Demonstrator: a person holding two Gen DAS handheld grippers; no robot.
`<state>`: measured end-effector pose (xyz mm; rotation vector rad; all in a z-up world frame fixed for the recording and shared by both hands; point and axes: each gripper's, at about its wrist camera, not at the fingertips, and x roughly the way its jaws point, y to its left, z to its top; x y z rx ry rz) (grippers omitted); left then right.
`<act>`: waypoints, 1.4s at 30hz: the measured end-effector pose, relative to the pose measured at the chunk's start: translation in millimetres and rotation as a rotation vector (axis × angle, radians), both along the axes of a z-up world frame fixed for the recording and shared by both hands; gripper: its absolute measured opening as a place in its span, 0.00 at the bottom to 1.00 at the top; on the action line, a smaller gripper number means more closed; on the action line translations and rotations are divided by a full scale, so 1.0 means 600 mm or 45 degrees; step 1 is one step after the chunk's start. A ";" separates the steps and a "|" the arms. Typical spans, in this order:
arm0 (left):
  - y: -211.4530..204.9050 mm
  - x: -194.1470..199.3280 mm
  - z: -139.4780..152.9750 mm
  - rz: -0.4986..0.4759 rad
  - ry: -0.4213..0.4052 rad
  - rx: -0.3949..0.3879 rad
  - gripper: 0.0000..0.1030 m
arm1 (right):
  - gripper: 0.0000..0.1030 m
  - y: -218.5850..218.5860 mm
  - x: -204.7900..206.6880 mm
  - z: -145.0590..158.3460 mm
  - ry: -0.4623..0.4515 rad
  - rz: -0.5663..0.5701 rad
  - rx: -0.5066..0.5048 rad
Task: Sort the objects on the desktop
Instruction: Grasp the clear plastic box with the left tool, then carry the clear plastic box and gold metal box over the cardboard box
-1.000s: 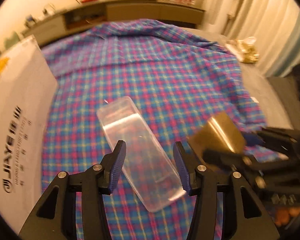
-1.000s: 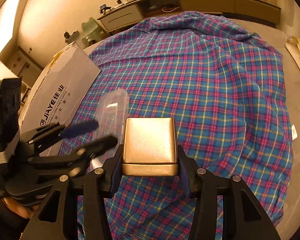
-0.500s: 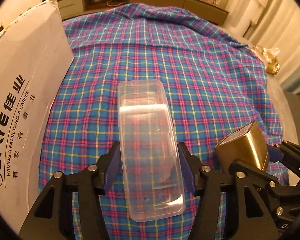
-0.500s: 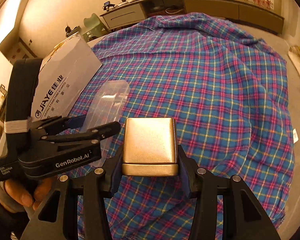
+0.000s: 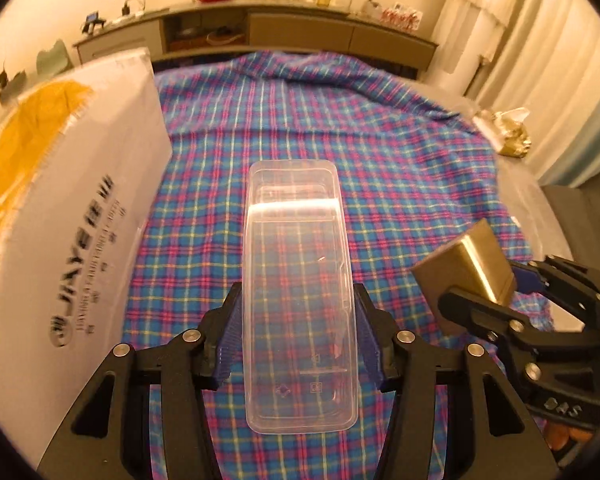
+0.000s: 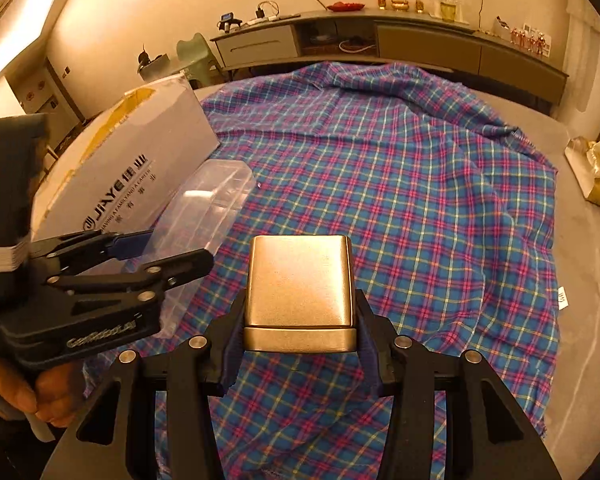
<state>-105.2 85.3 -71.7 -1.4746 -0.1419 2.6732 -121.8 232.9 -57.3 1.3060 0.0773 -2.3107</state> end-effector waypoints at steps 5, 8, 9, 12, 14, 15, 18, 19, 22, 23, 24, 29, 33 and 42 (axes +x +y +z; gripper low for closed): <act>-0.017 0.028 0.035 -0.024 0.065 0.005 0.52 | 0.48 -0.006 0.026 0.025 0.046 -0.024 -0.015; -0.032 0.045 0.054 -0.029 0.100 0.015 0.52 | 0.48 -0.020 0.049 0.038 0.083 -0.024 -0.016; -0.037 0.050 0.059 -0.030 0.110 0.017 0.52 | 0.48 -0.026 0.057 0.042 0.091 -0.022 -0.015; -0.055 0.065 0.073 -0.030 0.136 0.040 0.52 | 0.48 -0.044 0.075 0.051 0.107 -0.010 -0.014; -0.067 0.074 0.082 -0.032 0.154 0.055 0.52 | 0.48 -0.057 0.086 0.056 0.124 -0.007 -0.001; -0.072 0.076 0.084 -0.033 0.161 0.062 0.52 | 0.48 -0.061 0.091 0.057 0.130 -0.009 0.000; -0.088 0.088 0.095 -0.035 0.181 0.082 0.52 | 0.48 -0.076 0.103 0.064 0.135 -0.015 -0.006; -0.094 0.094 0.101 -0.038 0.195 0.093 0.52 | 0.48 -0.082 0.108 0.068 0.138 -0.013 -0.005; -0.106 0.105 0.112 -0.041 0.229 0.108 0.52 | 0.48 -0.098 0.120 0.081 0.152 -0.005 -0.002; -0.108 0.108 0.112 -0.042 0.235 0.118 0.52 | 0.48 -0.102 0.124 0.086 0.158 -0.001 0.000; -0.113 0.112 0.114 -0.043 0.250 0.127 0.52 | 0.48 -0.108 0.129 0.092 0.165 0.002 0.001; -0.136 0.123 0.121 -0.053 0.266 0.182 0.52 | 0.48 -0.140 0.141 0.122 0.200 0.027 0.009; -0.158 0.131 0.132 -0.049 0.276 0.230 0.52 | 0.48 -0.164 0.147 0.139 0.222 0.044 0.025; -0.215 0.153 0.152 -0.002 0.325 0.276 0.52 | 0.48 -0.216 0.151 0.170 0.266 0.078 0.052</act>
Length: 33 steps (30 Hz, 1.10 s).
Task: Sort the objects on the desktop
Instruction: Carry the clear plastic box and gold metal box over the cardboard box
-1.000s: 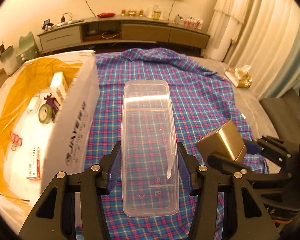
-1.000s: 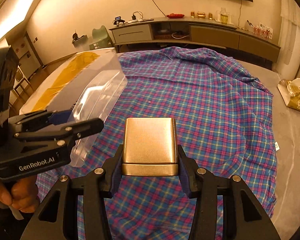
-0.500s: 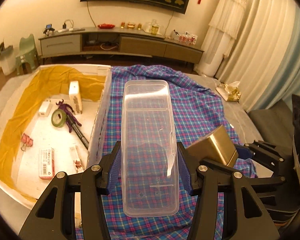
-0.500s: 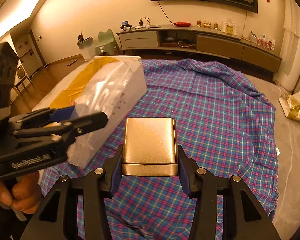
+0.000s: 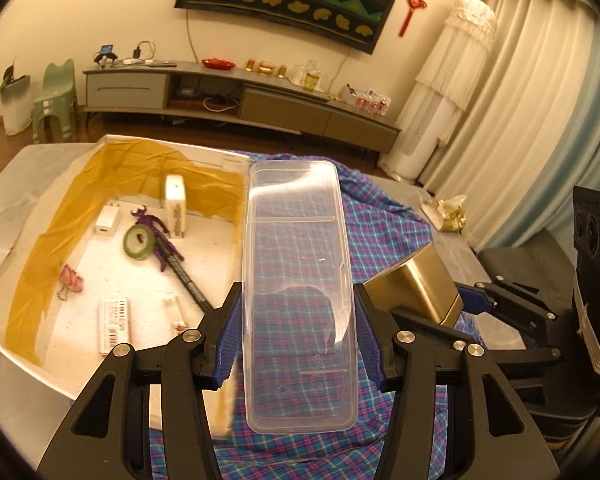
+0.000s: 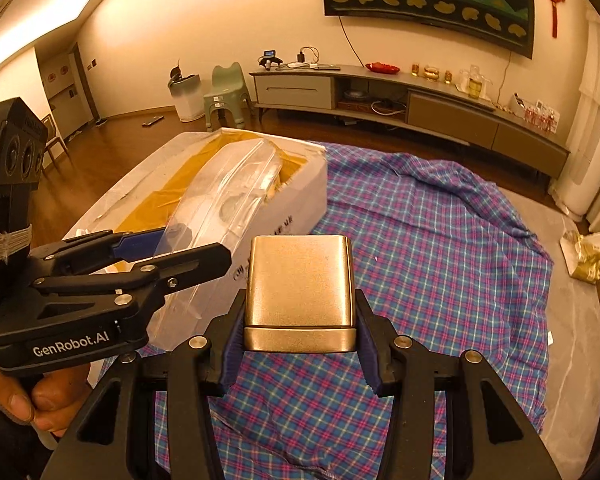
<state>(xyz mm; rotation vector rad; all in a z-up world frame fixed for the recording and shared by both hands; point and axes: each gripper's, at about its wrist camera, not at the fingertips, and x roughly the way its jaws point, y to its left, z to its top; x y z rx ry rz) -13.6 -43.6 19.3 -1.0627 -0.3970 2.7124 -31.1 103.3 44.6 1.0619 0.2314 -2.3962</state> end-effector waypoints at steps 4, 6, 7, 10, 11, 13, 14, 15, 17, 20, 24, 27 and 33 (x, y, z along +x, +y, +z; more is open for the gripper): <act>-0.028 0.008 0.005 0.031 0.012 0.018 0.52 | 0.48 -0.021 -0.001 0.012 0.008 0.015 -0.005; -0.043 0.011 0.007 0.047 0.017 0.030 0.52 | 0.48 -0.032 -0.002 0.017 0.013 0.026 -0.006; -0.050 0.013 0.009 0.054 0.019 0.035 0.52 | 0.48 -0.039 -0.002 0.020 0.018 0.034 -0.002; -0.073 0.016 0.013 0.084 0.025 0.054 0.52 | 0.48 -0.058 -0.002 0.026 0.027 0.054 0.004; -0.079 0.016 0.014 0.093 0.027 0.059 0.52 | 0.48 -0.065 -0.002 0.029 0.032 0.064 0.007; -0.096 0.017 0.018 0.118 0.031 0.076 0.52 | 0.48 -0.078 -0.003 0.033 0.039 0.079 0.011; -0.106 0.017 0.020 0.133 0.035 0.086 0.52 | 0.48 -0.085 -0.003 0.036 0.045 0.087 0.014; -0.111 0.017 0.022 0.144 0.037 0.091 0.52 | 0.48 -0.091 -0.003 0.039 0.050 0.094 0.016; -0.125 0.017 0.027 0.165 0.043 0.107 0.52 | 0.48 -0.103 -0.003 0.044 0.059 0.111 0.020; -0.143 0.017 0.030 0.190 0.052 0.123 0.52 | 0.48 -0.118 -0.006 0.049 0.070 0.133 0.028; -0.166 0.013 0.031 0.225 0.053 0.143 0.52 | 0.48 -0.139 -0.012 0.055 0.082 0.159 0.039; -0.182 0.008 0.030 0.254 0.049 0.152 0.52 | 0.48 -0.156 -0.019 0.057 0.089 0.182 0.053; -0.207 -0.005 0.022 0.309 0.020 0.172 0.52 | 0.48 -0.183 -0.041 0.053 0.086 0.222 0.079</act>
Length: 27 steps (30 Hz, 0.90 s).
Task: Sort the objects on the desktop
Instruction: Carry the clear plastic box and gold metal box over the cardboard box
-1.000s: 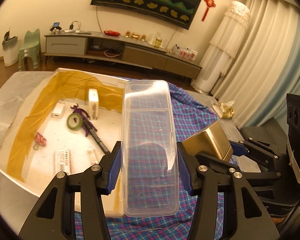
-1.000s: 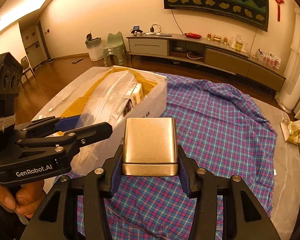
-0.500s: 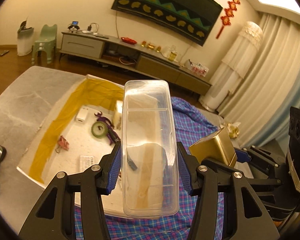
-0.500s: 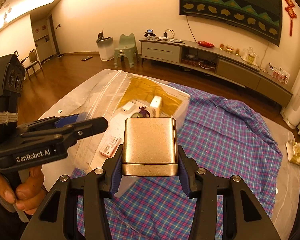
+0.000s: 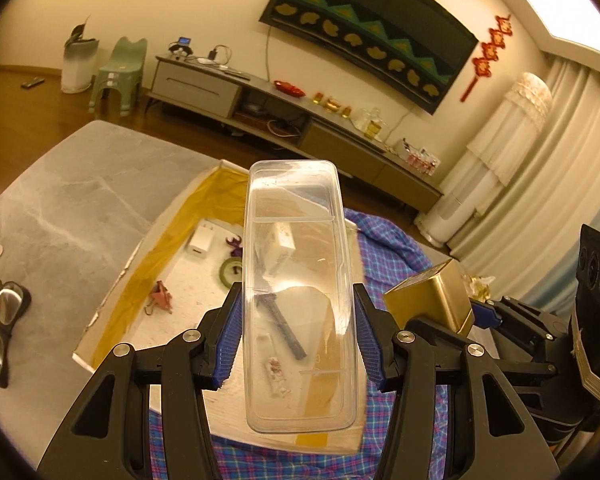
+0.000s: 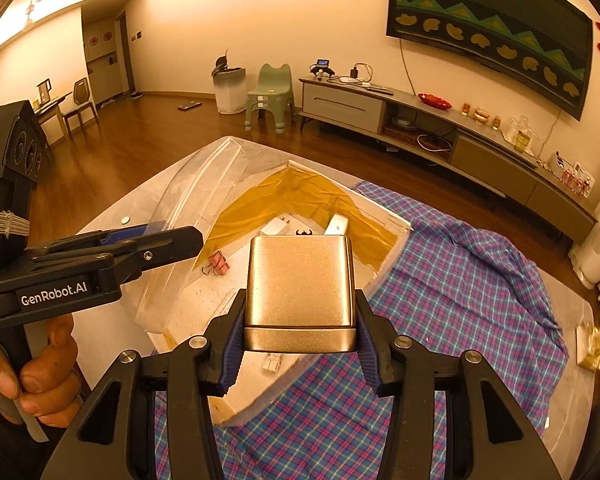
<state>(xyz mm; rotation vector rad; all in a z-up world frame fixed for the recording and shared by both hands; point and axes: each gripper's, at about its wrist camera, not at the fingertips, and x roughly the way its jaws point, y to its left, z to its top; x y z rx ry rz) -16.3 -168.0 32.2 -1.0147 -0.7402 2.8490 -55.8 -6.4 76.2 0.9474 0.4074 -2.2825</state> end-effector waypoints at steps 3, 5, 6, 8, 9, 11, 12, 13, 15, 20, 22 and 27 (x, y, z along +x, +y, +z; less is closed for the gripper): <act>-0.009 -0.008 -0.004 0.019 -0.016 0.008 0.52 | 0.48 -0.014 -0.015 -0.008 -0.008 0.019 0.018; -0.013 -0.012 -0.008 0.031 -0.029 0.015 0.52 | 0.48 -0.021 -0.025 -0.014 -0.018 0.030 0.029; -0.015 -0.014 -0.010 0.036 -0.037 0.017 0.52 | 0.48 -0.025 -0.031 -0.018 -0.022 0.036 0.036; -0.019 -0.021 -0.014 0.048 -0.054 0.019 0.52 | 0.48 -0.032 -0.043 -0.025 -0.033 0.048 0.053; -0.020 -0.024 -0.016 0.052 -0.061 0.016 0.52 | 0.48 -0.036 -0.048 -0.029 -0.036 0.052 0.062; -0.023 -0.034 -0.021 0.064 -0.083 0.009 0.52 | 0.48 -0.043 -0.061 -0.038 -0.045 0.062 0.084; -0.024 -0.035 -0.024 0.068 -0.092 0.007 0.52 | 0.48 -0.046 -0.066 -0.042 -0.048 0.066 0.093; -0.026 -0.040 -0.028 0.074 -0.106 0.004 0.52 | 0.48 -0.049 -0.072 -0.046 -0.052 0.071 0.105; -0.028 -0.049 -0.037 0.087 -0.138 0.000 0.52 | 0.48 -0.057 -0.084 -0.054 -0.061 0.080 0.126; -0.036 -0.073 -0.060 0.109 -0.219 0.016 0.52 | 0.48 -0.069 -0.113 -0.077 -0.081 0.097 0.179; -0.038 -0.081 -0.065 0.114 -0.238 0.026 0.52 | 0.48 -0.072 -0.123 -0.086 -0.090 0.102 0.197; -0.045 -0.101 -0.084 0.158 -0.297 0.104 0.52 | 0.48 -0.079 -0.153 -0.106 -0.111 0.115 0.243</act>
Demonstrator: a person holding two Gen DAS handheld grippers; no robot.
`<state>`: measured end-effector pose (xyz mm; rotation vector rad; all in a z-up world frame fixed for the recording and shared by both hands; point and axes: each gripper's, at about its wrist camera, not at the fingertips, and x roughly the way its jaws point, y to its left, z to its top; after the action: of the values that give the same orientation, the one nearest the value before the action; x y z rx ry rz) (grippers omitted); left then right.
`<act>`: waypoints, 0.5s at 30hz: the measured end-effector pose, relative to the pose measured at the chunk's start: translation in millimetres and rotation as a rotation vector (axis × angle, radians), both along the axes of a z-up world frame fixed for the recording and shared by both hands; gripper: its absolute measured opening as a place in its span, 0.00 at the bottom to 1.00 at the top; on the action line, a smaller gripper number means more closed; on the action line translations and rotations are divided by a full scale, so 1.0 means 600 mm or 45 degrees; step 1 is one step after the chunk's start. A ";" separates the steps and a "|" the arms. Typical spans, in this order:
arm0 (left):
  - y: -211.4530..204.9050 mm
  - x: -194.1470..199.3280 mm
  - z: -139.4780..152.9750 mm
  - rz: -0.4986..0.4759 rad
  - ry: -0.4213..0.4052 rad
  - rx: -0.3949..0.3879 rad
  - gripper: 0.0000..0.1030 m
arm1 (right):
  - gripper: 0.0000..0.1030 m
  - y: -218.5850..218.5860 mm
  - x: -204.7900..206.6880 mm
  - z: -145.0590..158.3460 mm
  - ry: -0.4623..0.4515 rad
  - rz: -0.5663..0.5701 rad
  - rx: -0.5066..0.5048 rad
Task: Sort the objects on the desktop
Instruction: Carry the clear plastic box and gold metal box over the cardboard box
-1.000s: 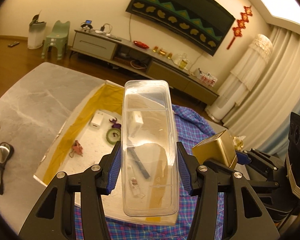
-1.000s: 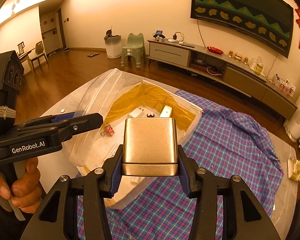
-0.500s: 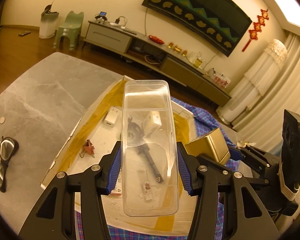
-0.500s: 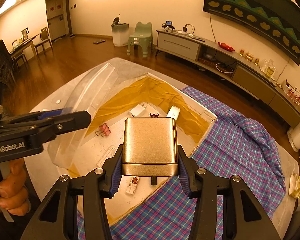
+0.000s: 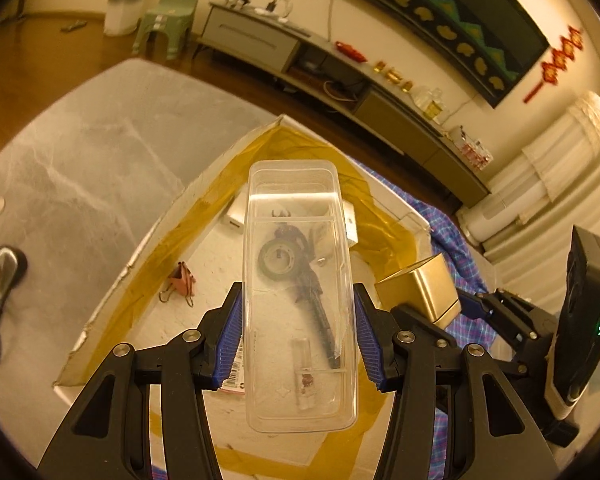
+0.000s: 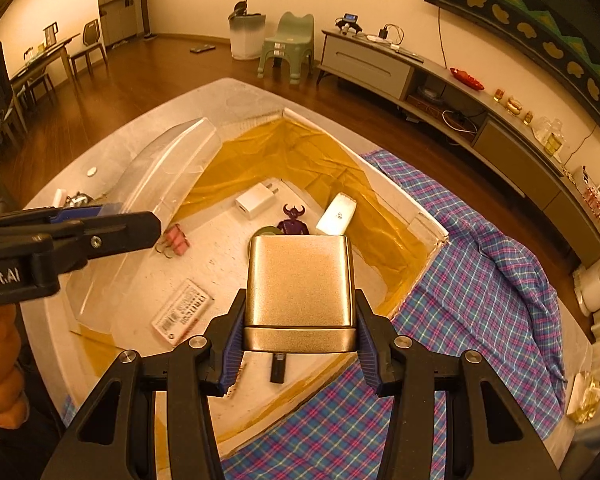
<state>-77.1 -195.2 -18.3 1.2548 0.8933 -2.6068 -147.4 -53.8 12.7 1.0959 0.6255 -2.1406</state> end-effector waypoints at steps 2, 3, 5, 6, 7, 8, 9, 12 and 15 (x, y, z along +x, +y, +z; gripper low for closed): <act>-0.003 -0.007 -0.011 0.021 -0.029 0.034 0.52 | 0.48 -0.003 -0.010 -0.008 -0.011 0.005 0.019; -0.004 -0.012 -0.017 0.032 -0.047 0.049 0.52 | 0.48 -0.004 -0.015 -0.012 -0.015 0.008 0.027; -0.004 -0.021 -0.026 0.046 -0.076 0.065 0.52 | 0.48 -0.008 -0.024 -0.020 -0.019 0.017 0.053; -0.003 -0.023 -0.029 0.049 -0.085 0.065 0.52 | 0.48 -0.010 -0.028 -0.022 -0.021 0.021 0.065; -0.001 -0.027 -0.032 0.053 -0.094 0.064 0.52 | 0.48 -0.012 -0.033 -0.025 -0.024 0.026 0.076; 0.000 -0.031 -0.035 0.064 -0.107 0.059 0.52 | 0.48 -0.014 -0.037 -0.028 -0.025 0.032 0.089; 0.002 -0.036 -0.035 0.070 -0.116 0.057 0.52 | 0.48 -0.016 -0.040 -0.031 -0.027 0.038 0.103; 0.005 -0.047 -0.046 0.085 -0.153 0.069 0.52 | 0.48 -0.025 -0.052 -0.041 -0.030 0.057 0.151; 0.003 -0.054 -0.058 0.096 -0.189 0.098 0.52 | 0.48 -0.031 -0.061 -0.050 -0.038 0.071 0.192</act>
<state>-109.6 -193.6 -53.4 1.3840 1.0016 -2.4065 -184.2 -72.2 -17.2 1.1743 0.8044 -2.0529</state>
